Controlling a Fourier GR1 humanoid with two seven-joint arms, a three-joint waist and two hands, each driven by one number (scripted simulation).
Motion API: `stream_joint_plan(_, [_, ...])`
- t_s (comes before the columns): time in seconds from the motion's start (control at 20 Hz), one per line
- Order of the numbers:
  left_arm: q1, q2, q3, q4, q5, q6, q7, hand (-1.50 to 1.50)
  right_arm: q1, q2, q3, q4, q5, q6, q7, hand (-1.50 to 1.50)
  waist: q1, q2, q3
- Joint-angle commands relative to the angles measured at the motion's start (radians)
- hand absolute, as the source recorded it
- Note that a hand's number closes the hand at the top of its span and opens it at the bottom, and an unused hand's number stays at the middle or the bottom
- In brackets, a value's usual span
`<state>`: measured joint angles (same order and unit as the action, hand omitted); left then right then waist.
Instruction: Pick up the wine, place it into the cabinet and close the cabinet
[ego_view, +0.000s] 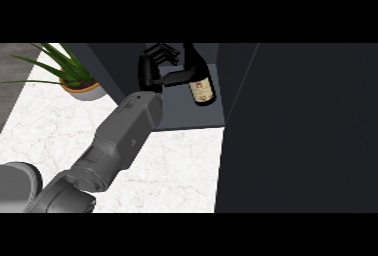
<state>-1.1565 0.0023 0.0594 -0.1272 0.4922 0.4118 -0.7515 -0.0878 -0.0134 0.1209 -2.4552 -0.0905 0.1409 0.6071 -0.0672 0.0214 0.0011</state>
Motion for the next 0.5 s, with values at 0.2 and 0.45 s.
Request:
stream_joint_plan(0.2, [0.037, 0.033, -0.012, 0.042, -0.035, 0.018, -0.011, -1.5, 0.015, -0.025, -0.051, -0.076, -0.075, 0.004, 0.049, -1.5, 0.005, 0.0, -0.002])
stream_joint_plan(0.45, [-0.005, 0.049, -0.035, 0.067, -0.068, 0.051, 0.038, -1.5, 0.057, 0.005, -0.014, -0.025, -0.049, 0.033, -0.051, -1.5, -0.003, 0.004, -0.001])
